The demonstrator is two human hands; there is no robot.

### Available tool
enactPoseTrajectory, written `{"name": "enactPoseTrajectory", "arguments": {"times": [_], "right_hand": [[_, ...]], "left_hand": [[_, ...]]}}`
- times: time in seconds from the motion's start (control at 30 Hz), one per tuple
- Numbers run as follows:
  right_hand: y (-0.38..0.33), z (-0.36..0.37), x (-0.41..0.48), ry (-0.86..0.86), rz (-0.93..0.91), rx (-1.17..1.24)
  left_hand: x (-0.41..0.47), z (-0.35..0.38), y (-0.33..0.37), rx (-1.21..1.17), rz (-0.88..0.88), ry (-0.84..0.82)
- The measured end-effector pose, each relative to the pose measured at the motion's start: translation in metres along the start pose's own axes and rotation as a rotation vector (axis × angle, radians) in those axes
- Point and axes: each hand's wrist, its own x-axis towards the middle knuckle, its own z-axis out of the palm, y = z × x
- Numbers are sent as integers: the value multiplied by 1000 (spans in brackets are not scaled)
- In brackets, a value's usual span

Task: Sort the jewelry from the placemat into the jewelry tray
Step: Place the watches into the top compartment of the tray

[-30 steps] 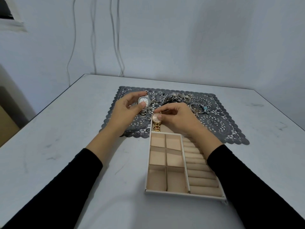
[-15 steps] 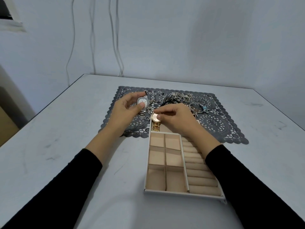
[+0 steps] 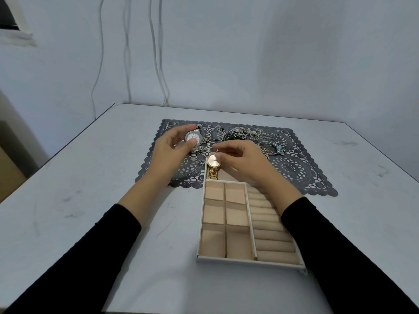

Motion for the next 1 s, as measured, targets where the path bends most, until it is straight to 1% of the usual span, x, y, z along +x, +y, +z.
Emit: {"name": "enactPoseTrajectory", "arguments": {"times": [0.17,0.37,0.47,0.67,0.87,1.0], "right_hand": [[-10,-17,-11,57,-55,-100],[9,-47,-35,285,-28,-295],[22,-61,-50,337,6,-421],[40,-79,-72,293,71,-644],[52,-84,-80,212,110,-724],[53,-83,-80,201,134,-725]], "left_hand": [[-2,2,3,-5,2,4],[-10,16,10,-34,26,-41],[-14,26,13,-65,23,-68],[-20,45,17,-98,24,-140],[-22,53,13,-46,20,-222],[-23,54,13,-7,0,-290]]}}
